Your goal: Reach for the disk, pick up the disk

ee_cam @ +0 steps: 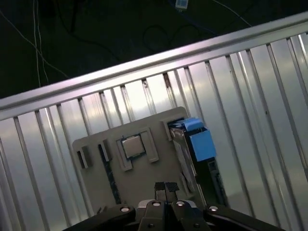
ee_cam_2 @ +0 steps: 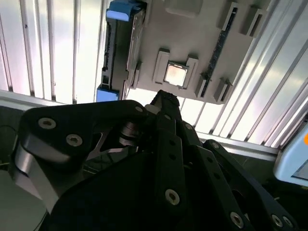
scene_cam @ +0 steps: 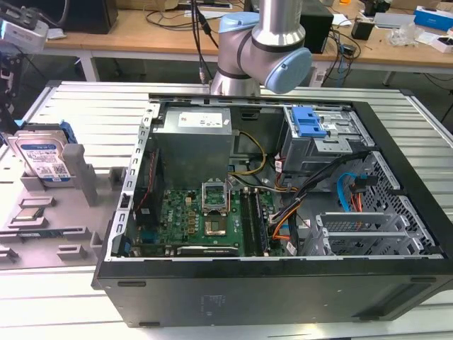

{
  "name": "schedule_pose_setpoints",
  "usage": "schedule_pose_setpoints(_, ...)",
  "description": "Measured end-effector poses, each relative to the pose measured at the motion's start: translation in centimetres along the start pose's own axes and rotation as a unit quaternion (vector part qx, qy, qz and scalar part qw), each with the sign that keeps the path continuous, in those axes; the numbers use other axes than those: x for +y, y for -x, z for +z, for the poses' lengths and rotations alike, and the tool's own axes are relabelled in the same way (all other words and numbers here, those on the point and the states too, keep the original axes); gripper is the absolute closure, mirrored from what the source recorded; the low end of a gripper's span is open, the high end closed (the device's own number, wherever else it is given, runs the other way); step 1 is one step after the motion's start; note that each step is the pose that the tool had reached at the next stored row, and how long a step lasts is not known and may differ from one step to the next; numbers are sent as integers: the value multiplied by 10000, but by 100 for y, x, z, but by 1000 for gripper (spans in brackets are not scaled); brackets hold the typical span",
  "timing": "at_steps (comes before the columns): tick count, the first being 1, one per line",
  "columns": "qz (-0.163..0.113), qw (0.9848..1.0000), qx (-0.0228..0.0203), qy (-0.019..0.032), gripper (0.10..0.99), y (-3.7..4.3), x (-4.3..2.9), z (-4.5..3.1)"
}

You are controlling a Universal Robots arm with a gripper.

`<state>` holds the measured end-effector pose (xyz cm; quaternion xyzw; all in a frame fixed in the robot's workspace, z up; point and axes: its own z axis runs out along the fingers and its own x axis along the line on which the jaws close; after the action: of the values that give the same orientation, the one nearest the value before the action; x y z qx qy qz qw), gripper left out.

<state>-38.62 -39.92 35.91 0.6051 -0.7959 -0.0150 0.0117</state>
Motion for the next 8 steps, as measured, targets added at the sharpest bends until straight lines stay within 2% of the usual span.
schedule_pose_setpoints(5, -357, 9994, 14, 0, 980, 0, 0, 0)
schedule_pose_setpoints(8, -620, 9981, 24, 0, 980, 0, 0, 0)
